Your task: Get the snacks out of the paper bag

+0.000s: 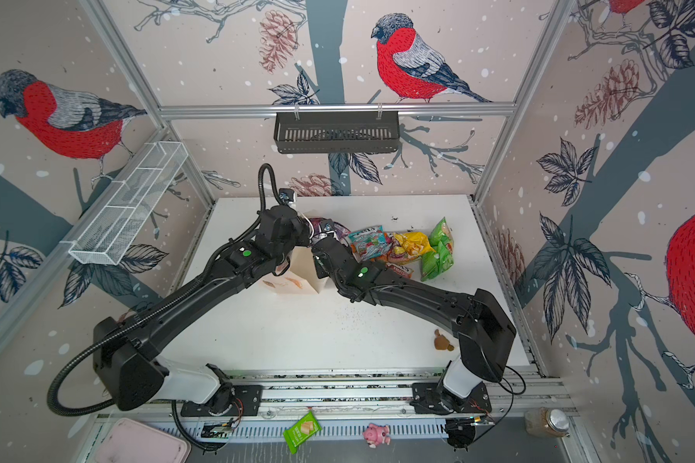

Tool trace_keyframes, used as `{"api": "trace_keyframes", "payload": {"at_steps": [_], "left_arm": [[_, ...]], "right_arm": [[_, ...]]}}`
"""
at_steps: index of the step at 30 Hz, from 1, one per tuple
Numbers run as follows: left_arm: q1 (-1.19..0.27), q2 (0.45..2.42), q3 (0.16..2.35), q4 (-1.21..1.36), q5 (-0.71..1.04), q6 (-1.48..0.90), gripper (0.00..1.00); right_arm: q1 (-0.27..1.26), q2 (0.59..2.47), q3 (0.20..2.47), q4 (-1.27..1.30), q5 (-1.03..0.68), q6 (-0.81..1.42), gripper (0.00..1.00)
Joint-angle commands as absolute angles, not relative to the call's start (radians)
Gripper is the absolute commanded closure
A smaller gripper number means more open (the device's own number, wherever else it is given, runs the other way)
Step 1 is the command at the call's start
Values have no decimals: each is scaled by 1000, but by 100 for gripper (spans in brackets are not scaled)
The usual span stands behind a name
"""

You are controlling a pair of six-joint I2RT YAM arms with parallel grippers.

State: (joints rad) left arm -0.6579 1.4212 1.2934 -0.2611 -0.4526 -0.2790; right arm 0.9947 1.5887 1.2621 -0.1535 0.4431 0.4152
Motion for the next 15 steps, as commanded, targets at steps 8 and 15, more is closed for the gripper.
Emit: {"api": "trace_keyframes", "payload": {"at_steps": [8,15], "left_arm": [[-615,1442,1315,-385,-461,-210,100],[-597,1507,1392,-431,-451,-206,100]], "right_arm": [[949,1477,1278,-11,463,438,100],[895,1405,1274,-1,337,453,100]]}}
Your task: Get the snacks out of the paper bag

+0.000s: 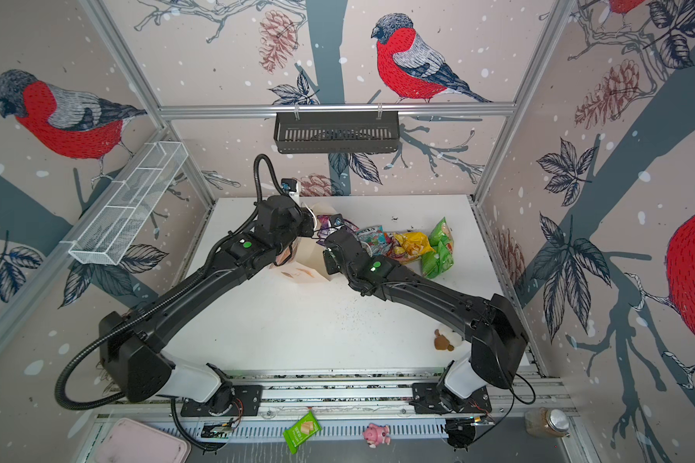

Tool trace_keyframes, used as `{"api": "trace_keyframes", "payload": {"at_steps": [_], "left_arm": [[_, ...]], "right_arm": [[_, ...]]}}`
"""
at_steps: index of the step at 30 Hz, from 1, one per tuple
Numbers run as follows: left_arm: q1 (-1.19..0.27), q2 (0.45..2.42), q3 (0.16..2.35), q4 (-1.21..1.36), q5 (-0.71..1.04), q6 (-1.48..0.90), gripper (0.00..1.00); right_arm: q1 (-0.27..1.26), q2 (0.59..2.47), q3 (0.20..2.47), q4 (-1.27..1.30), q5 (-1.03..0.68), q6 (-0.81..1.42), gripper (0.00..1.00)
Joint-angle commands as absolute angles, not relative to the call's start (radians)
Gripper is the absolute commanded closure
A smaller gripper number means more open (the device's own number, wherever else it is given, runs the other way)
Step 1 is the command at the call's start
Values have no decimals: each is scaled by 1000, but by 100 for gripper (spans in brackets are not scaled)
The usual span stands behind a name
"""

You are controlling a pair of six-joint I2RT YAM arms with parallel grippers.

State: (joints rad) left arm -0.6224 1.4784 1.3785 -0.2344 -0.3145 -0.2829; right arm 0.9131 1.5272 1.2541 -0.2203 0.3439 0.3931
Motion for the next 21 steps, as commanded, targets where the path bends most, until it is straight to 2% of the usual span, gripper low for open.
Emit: {"api": "trace_keyframes", "payload": {"at_steps": [1,8,21], "left_arm": [[-597,1516,1402,-435,-451,-206,100],[-596,1570,1458,-460,-439,-212,100],[-605,1580,1458,-453,-404,-186,100]], "right_arm": [[891,1402,1282,-4,332,453,100],[873,1382,1315,21,264,451,100],[846,1444,1405,-34,291,453,100]]}}
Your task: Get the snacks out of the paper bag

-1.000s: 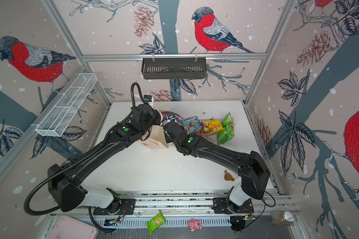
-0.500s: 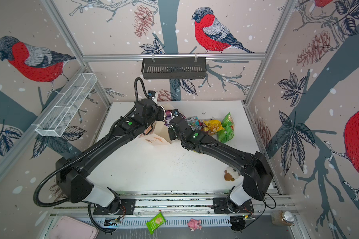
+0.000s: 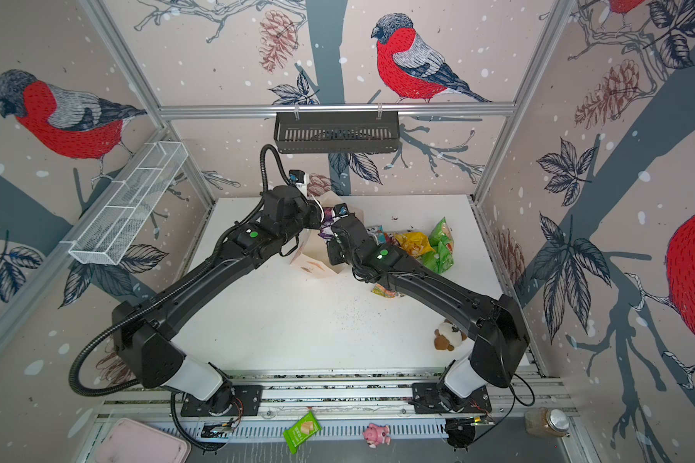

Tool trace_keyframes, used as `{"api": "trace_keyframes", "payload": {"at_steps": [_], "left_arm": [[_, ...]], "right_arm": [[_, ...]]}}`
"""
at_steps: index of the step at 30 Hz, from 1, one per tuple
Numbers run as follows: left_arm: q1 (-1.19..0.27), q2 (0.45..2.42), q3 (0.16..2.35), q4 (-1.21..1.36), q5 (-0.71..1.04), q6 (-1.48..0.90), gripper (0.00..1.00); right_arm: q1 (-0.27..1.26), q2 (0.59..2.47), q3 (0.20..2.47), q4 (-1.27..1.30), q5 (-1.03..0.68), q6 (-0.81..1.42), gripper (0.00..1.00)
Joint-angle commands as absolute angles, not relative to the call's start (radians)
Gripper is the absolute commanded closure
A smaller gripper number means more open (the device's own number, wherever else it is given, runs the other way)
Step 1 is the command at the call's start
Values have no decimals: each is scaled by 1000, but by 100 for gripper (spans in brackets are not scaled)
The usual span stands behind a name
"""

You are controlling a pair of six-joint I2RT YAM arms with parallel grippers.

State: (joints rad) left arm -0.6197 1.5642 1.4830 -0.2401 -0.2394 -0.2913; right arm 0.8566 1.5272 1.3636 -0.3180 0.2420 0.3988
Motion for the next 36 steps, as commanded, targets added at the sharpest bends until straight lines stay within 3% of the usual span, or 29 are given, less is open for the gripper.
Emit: {"api": "trace_keyframes", "payload": {"at_steps": [1,17,36], "left_arm": [[-605,1579,1456,-451,-407,-184,100],[-600,1601,1490,-469,-422,-176,100],[-583,1542,1480,-426,-209,-147,100]], "right_arm": [[840,1441,1402,-31,290,458,100],[802,1385,1390,-39,284,454,100],[752,1366,1300,-20,251,496,100]]}}
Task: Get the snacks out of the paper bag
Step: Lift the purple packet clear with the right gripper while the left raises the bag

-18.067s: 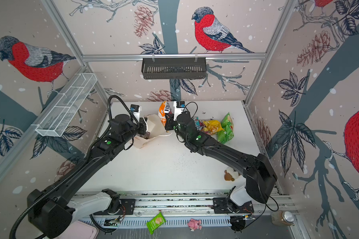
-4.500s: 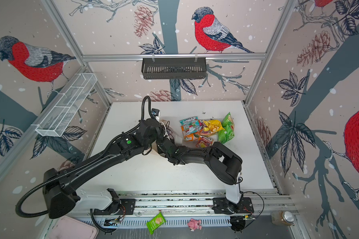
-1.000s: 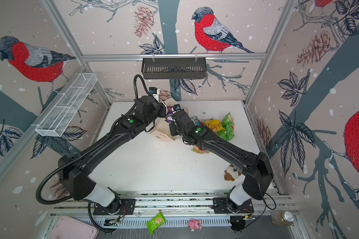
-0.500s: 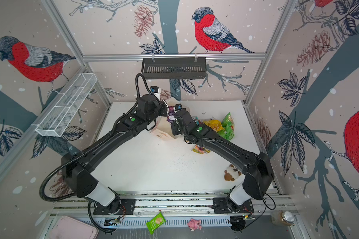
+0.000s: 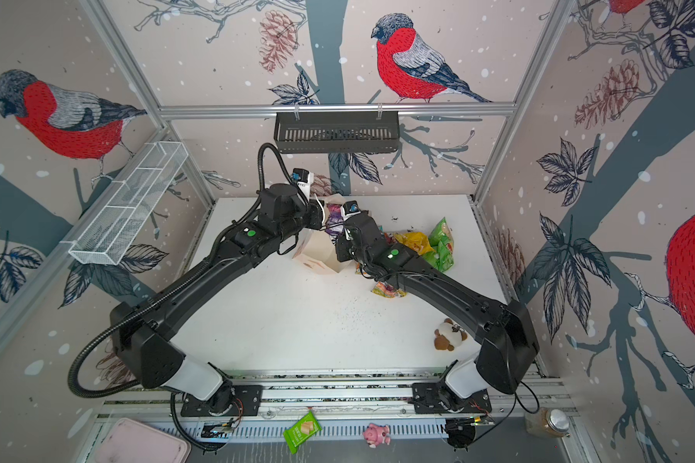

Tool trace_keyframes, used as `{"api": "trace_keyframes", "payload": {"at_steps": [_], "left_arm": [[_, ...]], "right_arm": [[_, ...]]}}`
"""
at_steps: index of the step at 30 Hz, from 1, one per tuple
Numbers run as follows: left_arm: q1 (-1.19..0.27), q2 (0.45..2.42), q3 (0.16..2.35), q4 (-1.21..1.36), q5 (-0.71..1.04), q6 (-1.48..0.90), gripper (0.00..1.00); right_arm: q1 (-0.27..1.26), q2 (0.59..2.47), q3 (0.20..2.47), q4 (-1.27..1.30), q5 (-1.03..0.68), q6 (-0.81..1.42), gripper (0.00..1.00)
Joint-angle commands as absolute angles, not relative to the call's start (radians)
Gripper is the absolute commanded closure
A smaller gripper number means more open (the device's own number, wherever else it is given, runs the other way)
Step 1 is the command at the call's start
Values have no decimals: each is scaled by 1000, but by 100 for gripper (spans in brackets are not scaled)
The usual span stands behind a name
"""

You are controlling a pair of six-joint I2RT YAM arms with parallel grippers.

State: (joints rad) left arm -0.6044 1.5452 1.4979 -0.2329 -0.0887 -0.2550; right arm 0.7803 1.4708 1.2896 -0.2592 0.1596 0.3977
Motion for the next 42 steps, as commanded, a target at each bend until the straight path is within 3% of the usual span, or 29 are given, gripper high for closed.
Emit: {"api": "trace_keyframes", "payload": {"at_steps": [1,29,37,40,42], "left_arm": [[-583,1538,1479,-428,-209,-147,100],[-581,1691,1765,-675,-135,-225,100],[-580,1700,1767,-698,-132,-217,55],[-581,1701,1767,-698,-137,-210,58],[-580,1701,1767,-698,-144,-214,54]], "right_arm": [[750,1366,1299,-19,250,496,100],[801,1530,1355,-36,212,462,100],[799,1542,1367,-26,204,459,100],[799,1543,1368,-23,202,461,100],[800,1544,1368,-22,206,456,100]]}}
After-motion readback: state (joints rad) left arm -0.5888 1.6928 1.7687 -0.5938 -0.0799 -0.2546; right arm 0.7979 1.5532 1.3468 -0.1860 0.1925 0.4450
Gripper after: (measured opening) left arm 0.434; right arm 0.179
